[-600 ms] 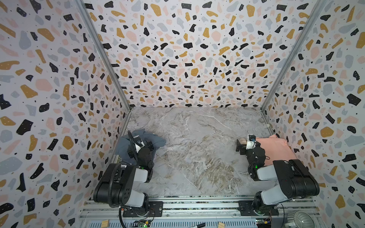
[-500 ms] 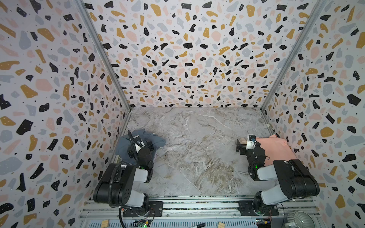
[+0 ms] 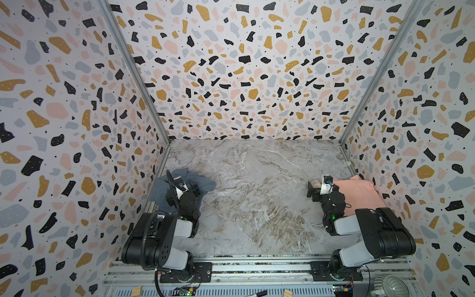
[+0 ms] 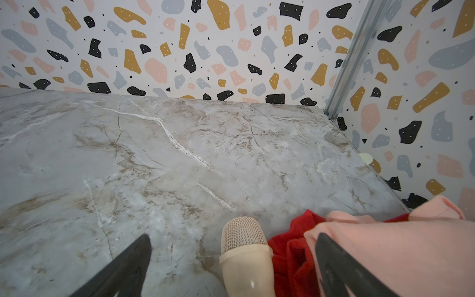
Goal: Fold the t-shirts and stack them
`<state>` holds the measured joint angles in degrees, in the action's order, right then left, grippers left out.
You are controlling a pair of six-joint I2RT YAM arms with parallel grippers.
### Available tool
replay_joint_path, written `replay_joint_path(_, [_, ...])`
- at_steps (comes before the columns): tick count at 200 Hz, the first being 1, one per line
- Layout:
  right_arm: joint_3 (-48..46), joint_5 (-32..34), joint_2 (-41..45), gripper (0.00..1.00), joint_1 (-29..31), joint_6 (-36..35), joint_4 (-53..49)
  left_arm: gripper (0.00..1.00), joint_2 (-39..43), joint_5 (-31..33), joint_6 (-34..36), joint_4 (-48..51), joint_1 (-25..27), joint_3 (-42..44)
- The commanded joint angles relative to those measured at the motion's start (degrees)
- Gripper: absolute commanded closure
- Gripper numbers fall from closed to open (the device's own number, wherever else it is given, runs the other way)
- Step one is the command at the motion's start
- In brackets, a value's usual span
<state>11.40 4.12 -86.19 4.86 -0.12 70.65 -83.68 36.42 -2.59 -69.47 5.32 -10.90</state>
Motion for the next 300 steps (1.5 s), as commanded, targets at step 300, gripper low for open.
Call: replay_joint_path(300, [14.8, -26.0, 32.6, 0.01, 24.4, 48.6, -46.4, 0.01, 41.5, -37.5, -46.0, 66.2, 20.8, -21.0])
